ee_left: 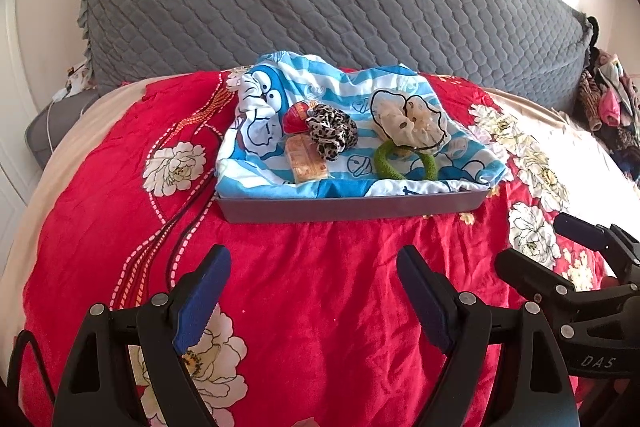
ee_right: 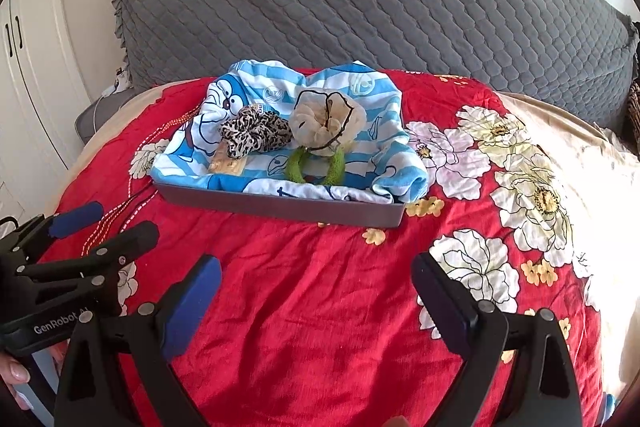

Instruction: Organize objects

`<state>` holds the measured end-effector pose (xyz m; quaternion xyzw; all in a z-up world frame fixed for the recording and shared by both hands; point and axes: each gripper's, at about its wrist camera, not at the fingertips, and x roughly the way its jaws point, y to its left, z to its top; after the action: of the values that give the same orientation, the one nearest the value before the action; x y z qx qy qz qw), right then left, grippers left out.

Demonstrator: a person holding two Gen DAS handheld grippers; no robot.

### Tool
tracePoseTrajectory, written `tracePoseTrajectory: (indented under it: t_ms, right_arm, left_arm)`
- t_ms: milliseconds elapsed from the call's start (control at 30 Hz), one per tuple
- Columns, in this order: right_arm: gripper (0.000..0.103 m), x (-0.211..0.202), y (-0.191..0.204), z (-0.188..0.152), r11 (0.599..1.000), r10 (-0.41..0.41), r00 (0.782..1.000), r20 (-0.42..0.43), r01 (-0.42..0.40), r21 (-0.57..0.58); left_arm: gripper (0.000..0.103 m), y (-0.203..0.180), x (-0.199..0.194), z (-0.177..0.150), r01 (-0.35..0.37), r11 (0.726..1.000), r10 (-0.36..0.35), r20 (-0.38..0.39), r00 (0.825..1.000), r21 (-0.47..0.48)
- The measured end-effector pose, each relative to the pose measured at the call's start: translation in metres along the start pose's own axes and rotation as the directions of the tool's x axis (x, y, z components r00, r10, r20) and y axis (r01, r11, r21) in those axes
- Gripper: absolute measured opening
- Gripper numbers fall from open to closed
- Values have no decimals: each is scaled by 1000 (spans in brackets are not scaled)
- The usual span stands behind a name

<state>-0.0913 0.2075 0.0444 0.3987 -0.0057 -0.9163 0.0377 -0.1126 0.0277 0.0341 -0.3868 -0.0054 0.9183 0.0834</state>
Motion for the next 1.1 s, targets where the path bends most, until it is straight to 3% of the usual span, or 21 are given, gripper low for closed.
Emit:
tracePoseTrajectory:
  t_ms: [1100]
  right_arm:
    - [101,-22,12,-25,1000,-7,1000,19,6,12]
  left_arm:
    - [86,9,-31,-28,-22,1000,22,9,1000,2]
